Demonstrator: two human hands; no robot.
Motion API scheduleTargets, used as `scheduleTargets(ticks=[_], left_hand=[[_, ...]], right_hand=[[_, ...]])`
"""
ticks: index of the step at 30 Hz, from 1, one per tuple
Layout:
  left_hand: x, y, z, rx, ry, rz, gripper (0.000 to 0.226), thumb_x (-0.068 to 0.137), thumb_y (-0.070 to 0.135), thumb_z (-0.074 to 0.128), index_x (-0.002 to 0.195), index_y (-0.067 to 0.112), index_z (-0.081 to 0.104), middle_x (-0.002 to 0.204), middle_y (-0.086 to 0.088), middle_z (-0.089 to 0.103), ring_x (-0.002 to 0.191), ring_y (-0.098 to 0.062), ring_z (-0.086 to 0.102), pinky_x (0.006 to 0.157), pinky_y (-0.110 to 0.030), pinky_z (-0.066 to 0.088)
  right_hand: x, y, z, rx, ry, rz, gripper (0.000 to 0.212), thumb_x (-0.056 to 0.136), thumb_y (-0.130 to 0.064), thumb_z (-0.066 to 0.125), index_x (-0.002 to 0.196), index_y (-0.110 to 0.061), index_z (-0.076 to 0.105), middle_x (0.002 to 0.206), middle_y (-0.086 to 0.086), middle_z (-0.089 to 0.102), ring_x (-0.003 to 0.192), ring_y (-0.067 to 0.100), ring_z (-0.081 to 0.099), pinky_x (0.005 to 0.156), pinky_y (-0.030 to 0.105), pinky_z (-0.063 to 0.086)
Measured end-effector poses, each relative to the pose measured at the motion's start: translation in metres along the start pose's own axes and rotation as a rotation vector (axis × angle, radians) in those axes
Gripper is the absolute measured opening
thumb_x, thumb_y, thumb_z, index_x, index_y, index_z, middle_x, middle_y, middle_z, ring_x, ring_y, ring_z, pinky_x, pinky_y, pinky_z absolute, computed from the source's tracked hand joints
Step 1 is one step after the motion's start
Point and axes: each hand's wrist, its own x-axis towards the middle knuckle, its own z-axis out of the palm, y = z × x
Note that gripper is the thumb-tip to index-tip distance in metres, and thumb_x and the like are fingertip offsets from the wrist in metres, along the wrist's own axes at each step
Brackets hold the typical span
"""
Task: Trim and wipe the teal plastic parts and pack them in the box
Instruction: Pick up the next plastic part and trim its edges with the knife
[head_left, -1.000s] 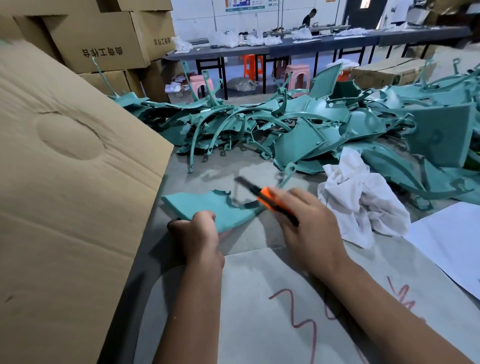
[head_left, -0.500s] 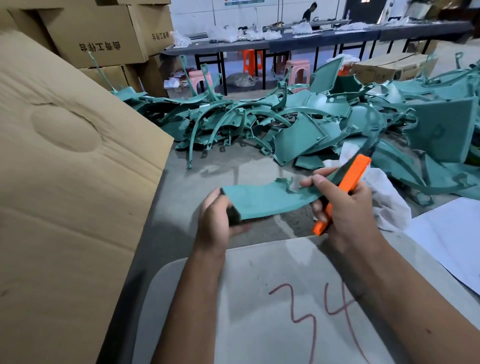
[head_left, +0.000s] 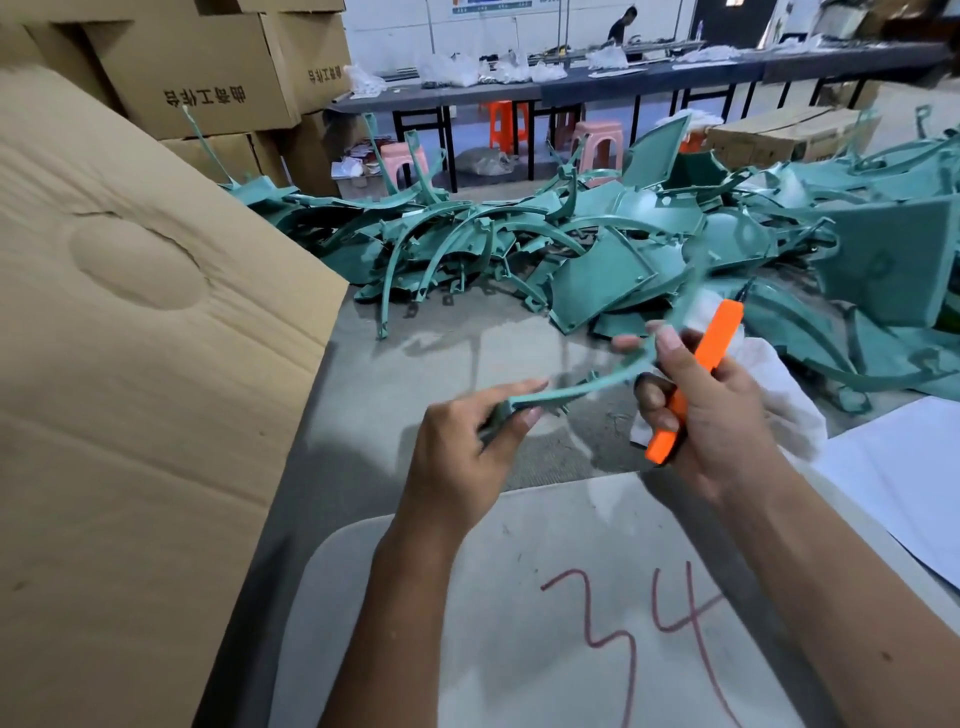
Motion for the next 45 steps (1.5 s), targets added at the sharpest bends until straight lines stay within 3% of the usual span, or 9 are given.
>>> scheduleTargets(ticks=[2,5,9,14,23,30,35,38,45], left_hand=[[0.001,0.003,0.006,0.029,0.134,-0.094,0.023,0.098,0.039,0.06,0.083,0.025,0.072,0.06,0.01,0.057,0.054,-0.008,0.051,0.051,-0.032,0.046],[0.004,0.003,0.008,0.129,0.3,-0.132,0.033,0.098,0.037,0.056,0.076,0.013,0.06,0.057,-0.001,0.054,0.054,-0.021,0.046,0.053,-0.042,0.045],[0.004,0.006,0.008,0.203,0.325,-0.126,0.031,0.098,0.032,0.057,0.071,0.016,0.052,0.053,0.009,0.039,0.05,-0.014,0.033,0.05,-0.039,0.035],[0.004,0.006,0.01,0.207,0.319,-0.137,0.032,0.098,0.032,0.056,0.07,0.017,0.051,0.053,0.006,0.043,0.05,-0.016,0.037,0.051,-0.037,0.032],[0.002,0.01,0.006,0.18,0.265,-0.077,0.03,0.097,0.033,0.058,0.07,0.025,0.047,0.053,0.003,0.043,0.053,-0.024,0.045,0.049,-0.041,0.038],[0.002,0.014,0.009,0.233,0.247,-0.072,0.035,0.096,0.03,0.058,0.066,0.027,0.042,0.049,0.011,0.036,0.052,-0.016,0.034,0.049,-0.03,0.024],[0.002,0.005,0.002,0.207,0.231,-0.01,0.042,0.097,0.032,0.059,0.062,0.032,0.035,0.048,0.009,0.03,0.048,-0.011,0.034,0.046,-0.02,0.024],[0.001,0.0,0.004,0.126,0.219,-0.044,0.034,0.097,0.041,0.056,0.073,0.018,0.06,0.053,0.001,0.049,0.052,-0.018,0.046,0.048,-0.035,0.042],[-0.001,0.005,-0.001,-0.304,0.056,-0.215,0.025,0.092,0.039,0.064,0.101,0.018,0.074,0.089,-0.009,0.077,0.086,-0.034,0.073,0.073,-0.058,0.059]], right_hand=[[-0.003,0.001,0.001,-0.253,0.078,-0.079,0.037,0.091,-0.048,0.069,0.106,-0.015,0.059,0.089,0.009,0.072,0.051,0.019,0.053,0.045,0.029,0.043],[-0.01,0.006,-0.001,-0.773,0.061,-0.315,0.037,0.104,-0.056,0.051,0.104,-0.019,0.059,0.08,0.005,0.068,0.061,0.028,0.058,0.054,0.048,0.05],[-0.024,0.012,0.019,-0.945,-0.115,-0.615,0.023,0.108,-0.034,0.048,0.093,-0.02,0.057,0.065,-0.006,0.059,0.053,0.014,0.054,0.048,0.024,0.038],[-0.029,0.022,0.026,-1.136,-0.323,-0.663,0.026,0.108,-0.037,0.049,0.09,-0.018,0.055,0.062,-0.011,0.046,0.054,0.011,0.046,0.052,0.03,0.032],[-0.004,0.016,0.001,-1.246,0.033,-0.517,0.023,0.107,-0.03,0.053,0.09,-0.014,0.056,0.059,-0.004,0.052,0.051,0.013,0.048,0.049,0.036,0.031],[-0.024,0.017,0.019,-1.122,-0.31,-0.657,0.027,0.108,-0.036,0.051,0.089,-0.019,0.056,0.06,-0.013,0.043,0.05,0.01,0.045,0.048,0.025,0.033],[-0.005,0.012,-0.001,-1.222,-0.024,-0.557,0.024,0.108,-0.03,0.052,0.091,-0.016,0.061,0.057,-0.007,0.051,0.048,0.012,0.046,0.047,0.031,0.034],[-0.006,0.009,-0.004,-1.221,0.081,-0.59,0.027,0.109,-0.031,0.05,0.085,-0.018,0.054,0.056,-0.01,0.048,0.047,0.012,0.045,0.046,0.027,0.029],[-0.019,0.014,0.015,-1.208,-0.202,-0.761,0.03,0.107,-0.035,0.05,0.09,-0.013,0.058,0.064,-0.008,0.046,0.054,0.014,0.044,0.053,0.03,0.035]])
